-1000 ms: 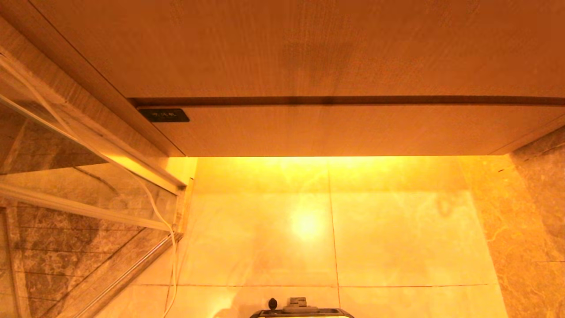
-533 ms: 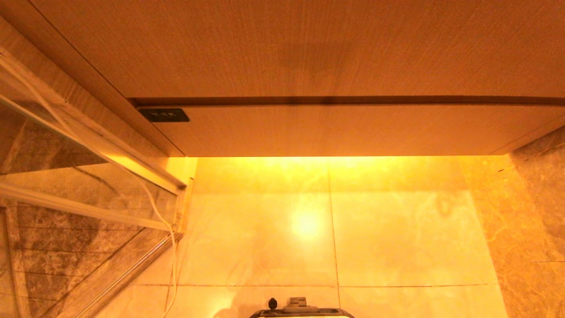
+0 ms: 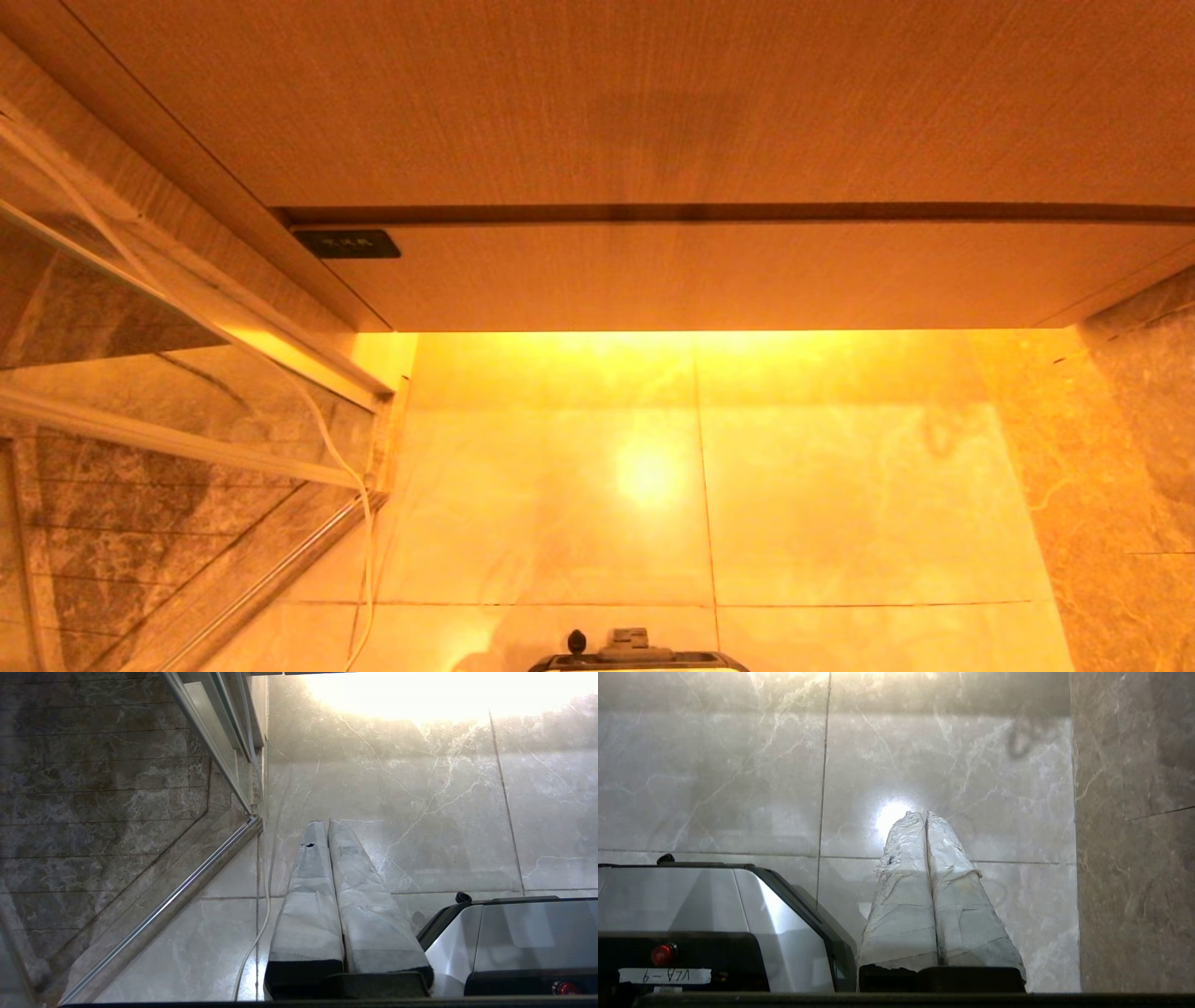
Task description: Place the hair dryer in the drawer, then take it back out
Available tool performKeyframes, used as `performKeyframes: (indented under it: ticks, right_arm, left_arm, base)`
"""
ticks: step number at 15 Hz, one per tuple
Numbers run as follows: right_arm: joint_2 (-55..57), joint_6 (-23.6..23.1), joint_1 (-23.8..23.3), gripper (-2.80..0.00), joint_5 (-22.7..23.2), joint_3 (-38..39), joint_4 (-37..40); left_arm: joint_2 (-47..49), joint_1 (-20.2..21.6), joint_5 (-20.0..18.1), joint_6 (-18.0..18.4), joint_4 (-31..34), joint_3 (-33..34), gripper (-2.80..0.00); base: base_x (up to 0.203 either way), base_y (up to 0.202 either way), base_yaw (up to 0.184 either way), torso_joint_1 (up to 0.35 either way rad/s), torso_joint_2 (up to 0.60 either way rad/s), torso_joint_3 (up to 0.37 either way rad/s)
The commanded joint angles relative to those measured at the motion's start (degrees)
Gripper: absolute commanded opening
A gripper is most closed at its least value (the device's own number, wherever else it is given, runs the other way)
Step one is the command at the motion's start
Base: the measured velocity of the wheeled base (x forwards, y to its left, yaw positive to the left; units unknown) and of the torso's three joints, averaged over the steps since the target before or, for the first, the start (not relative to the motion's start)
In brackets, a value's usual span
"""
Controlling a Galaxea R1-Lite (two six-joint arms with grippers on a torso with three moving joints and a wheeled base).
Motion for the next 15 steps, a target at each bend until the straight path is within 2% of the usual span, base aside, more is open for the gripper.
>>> performKeyframes:
  ticks: [1, 3, 4, 15]
  right_arm:
    - [-1.1, -0.1, 0.0, -2.8, 0.0, 0.4, -0.8]
    - [-1.1, -0.2, 0.0, -2.8, 0.1, 2.8, -7.6]
    - [-1.1, -0.3, 0.0, -2.8, 0.2, 3.1, -8.1]
    - [-1.0, 0.9, 0.0, -2.8, 0.0, 3.1, -7.5]
  left_arm:
    - [0.0, 0.0, 0.0, 0.0, 0.0, 0.1, -2.8]
    - [0.0, 0.0, 0.0, 0.0, 0.0, 0.1, -2.8]
    - [0.0, 0.0, 0.0, 0.0, 0.0, 0.1, -2.8]
    - [0.0, 0.0, 0.0, 0.0, 0.0, 0.1, -2.8]
  base:
    - [0.0, 0.0, 0.0, 0.0, 0.0, 0.0]
    - [0.0, 0.0, 0.0, 0.0, 0.0, 0.0]
    - [0.0, 0.0, 0.0, 0.0, 0.0, 0.0]
    - [0.0, 0.0, 0.0, 0.0, 0.0, 0.0]
